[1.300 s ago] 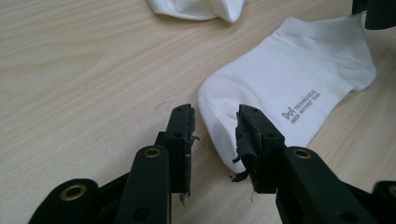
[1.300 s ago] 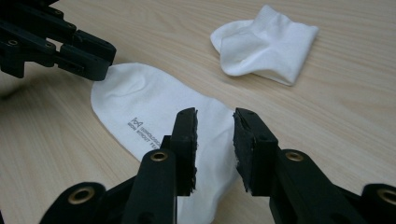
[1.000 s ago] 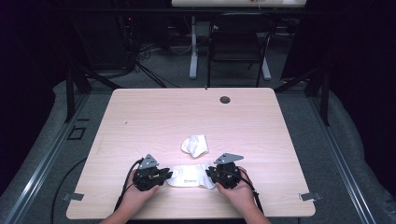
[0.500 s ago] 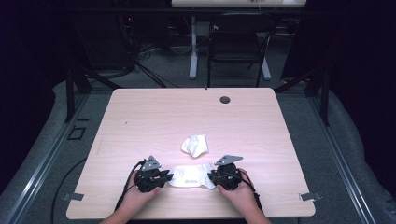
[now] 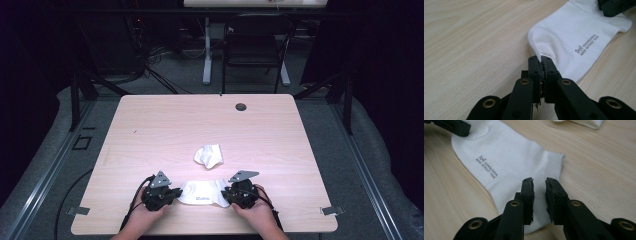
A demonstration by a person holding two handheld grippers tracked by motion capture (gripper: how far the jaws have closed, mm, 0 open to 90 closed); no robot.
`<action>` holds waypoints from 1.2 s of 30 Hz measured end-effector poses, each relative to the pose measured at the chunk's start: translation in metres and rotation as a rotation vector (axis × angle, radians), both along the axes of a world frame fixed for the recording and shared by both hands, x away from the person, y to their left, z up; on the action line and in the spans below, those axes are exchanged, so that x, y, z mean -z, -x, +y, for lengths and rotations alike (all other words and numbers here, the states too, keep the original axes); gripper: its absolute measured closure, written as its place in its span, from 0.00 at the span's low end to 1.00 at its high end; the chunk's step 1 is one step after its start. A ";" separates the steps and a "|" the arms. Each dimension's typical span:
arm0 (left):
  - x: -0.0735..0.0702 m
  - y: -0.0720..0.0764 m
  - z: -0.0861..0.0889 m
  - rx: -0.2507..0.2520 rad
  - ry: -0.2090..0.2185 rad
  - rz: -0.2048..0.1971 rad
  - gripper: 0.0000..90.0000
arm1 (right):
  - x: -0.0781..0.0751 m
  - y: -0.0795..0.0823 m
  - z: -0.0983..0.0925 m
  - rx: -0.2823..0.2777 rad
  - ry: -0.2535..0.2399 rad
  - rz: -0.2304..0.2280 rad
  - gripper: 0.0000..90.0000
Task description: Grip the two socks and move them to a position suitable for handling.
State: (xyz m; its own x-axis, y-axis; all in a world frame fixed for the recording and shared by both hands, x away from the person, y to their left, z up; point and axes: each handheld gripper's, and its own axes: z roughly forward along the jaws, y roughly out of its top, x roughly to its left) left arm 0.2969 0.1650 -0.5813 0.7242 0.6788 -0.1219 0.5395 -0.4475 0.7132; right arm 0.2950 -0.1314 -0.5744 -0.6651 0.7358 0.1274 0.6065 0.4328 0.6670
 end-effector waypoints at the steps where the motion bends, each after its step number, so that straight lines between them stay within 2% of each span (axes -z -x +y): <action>1: 0.000 0.000 0.001 0.001 -0.002 0.002 0.98 | 0.000 0.000 0.000 0.003 0.002 0.003 0.85; 6: -0.001 0.002 0.003 -0.009 0.003 0.027 0.98 | -0.002 0.000 -0.005 0.014 0.005 0.023 0.88; 10: -0.002 0.002 0.004 -0.008 0.004 0.032 0.98 | -0.001 -0.001 -0.006 0.021 -0.006 0.035 0.88; 13: -0.002 0.002 0.003 -0.008 0.021 0.041 0.95 | -0.003 -0.001 -0.007 0.017 -0.007 0.050 0.85; 15: -0.003 0.002 0.004 -0.005 0.017 0.036 0.90 | -0.003 -0.001 -0.006 0.017 -0.012 0.053 0.85; 17: -0.005 0.001 0.006 -0.013 0.041 0.022 0.84 | -0.005 -0.001 -0.005 0.014 -0.032 0.037 0.83; 20: -0.008 0.001 0.008 -0.021 0.056 0.014 0.79 | -0.007 -0.001 -0.005 0.016 -0.055 0.030 0.80; 21: -0.010 0.000 0.011 -0.031 0.076 0.008 0.75 | -0.010 -0.001 -0.005 0.013 -0.064 0.015 0.78; 26: -0.015 -0.003 0.017 -0.049 0.097 -0.008 0.71 | -0.021 -0.002 -0.004 0.022 -0.098 -0.024 0.73; 30: -0.017 -0.006 0.019 -0.059 0.107 -0.010 0.68 | -0.025 -0.008 0.001 0.013 -0.071 -0.034 0.73; 33: -0.018 -0.010 0.023 -0.069 0.104 -0.034 0.65 | -0.026 -0.014 0.006 0.013 -0.052 -0.033 0.70; 36: -0.017 -0.012 0.024 -0.080 0.107 -0.041 0.64 | -0.027 -0.018 0.010 0.013 -0.037 -0.039 0.69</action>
